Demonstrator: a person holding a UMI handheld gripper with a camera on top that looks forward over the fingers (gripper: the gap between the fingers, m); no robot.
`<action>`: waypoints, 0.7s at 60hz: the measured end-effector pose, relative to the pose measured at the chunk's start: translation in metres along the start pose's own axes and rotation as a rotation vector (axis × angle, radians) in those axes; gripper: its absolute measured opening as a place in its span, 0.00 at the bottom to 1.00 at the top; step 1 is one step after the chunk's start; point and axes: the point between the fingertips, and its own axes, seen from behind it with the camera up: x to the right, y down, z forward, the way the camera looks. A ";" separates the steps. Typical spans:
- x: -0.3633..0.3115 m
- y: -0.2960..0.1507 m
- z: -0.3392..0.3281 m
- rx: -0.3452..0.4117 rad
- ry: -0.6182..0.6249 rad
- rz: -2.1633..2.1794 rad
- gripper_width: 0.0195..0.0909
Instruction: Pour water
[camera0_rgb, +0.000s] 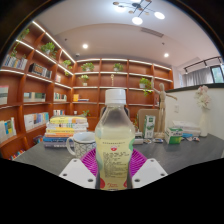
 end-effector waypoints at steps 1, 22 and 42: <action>-0.001 0.000 0.000 -0.005 -0.006 -0.004 0.23; 0.066 -0.006 0.051 -0.143 0.078 -0.800 0.23; 0.064 -0.066 0.081 -0.071 0.128 -1.633 0.22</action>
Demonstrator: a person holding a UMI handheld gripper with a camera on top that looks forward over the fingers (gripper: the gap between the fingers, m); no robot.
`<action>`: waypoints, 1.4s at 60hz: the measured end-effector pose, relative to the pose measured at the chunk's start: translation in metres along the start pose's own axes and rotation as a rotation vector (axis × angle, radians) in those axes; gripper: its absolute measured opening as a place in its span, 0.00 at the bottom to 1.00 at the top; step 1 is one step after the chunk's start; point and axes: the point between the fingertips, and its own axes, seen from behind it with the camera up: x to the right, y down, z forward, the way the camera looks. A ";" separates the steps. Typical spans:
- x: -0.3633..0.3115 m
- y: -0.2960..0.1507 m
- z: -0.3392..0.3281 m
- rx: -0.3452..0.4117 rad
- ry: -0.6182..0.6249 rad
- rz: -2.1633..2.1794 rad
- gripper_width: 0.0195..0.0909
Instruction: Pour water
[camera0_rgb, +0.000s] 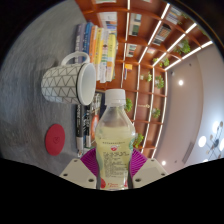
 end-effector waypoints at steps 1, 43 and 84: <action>0.002 -0.001 0.001 0.001 0.005 -0.032 0.22; 0.036 -0.026 0.008 0.074 0.070 -0.030 0.23; -0.024 -0.023 0.024 0.154 -0.264 1.594 0.26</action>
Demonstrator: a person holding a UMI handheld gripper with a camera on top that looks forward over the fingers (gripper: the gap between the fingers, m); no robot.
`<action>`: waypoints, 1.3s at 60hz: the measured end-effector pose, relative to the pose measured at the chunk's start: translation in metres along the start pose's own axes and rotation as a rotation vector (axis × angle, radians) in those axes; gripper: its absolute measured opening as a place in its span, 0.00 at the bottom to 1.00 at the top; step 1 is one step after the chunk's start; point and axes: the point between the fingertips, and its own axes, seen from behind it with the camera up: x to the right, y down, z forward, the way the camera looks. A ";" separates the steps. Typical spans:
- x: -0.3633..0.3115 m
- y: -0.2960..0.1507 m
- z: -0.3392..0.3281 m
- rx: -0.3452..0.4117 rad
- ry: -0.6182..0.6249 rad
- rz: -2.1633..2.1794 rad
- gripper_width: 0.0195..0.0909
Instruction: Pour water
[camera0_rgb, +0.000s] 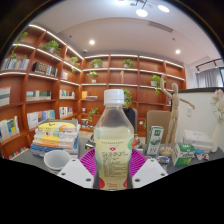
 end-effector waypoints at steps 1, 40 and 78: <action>0.000 0.000 0.000 0.003 0.000 -0.004 0.26; 0.001 0.035 0.008 -0.014 0.020 0.041 0.45; -0.001 0.049 -0.159 -0.050 0.156 0.093 0.91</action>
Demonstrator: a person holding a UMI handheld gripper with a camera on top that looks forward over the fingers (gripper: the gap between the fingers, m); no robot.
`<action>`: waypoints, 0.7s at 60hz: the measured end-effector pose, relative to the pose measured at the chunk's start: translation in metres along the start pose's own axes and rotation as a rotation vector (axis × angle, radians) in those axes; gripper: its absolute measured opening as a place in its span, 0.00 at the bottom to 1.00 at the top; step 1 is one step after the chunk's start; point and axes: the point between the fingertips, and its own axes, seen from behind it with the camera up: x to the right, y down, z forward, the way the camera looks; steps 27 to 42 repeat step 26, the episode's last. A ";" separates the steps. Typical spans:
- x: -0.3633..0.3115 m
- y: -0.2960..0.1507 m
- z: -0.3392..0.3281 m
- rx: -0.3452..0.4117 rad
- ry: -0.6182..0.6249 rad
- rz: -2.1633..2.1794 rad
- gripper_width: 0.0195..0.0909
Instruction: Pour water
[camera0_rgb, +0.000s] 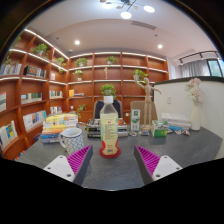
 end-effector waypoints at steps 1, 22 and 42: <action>0.001 -0.001 -0.003 0.005 0.005 -0.004 0.91; 0.013 0.003 -0.039 0.027 0.035 -0.019 0.92; 0.018 0.001 -0.041 0.040 0.051 -0.019 0.92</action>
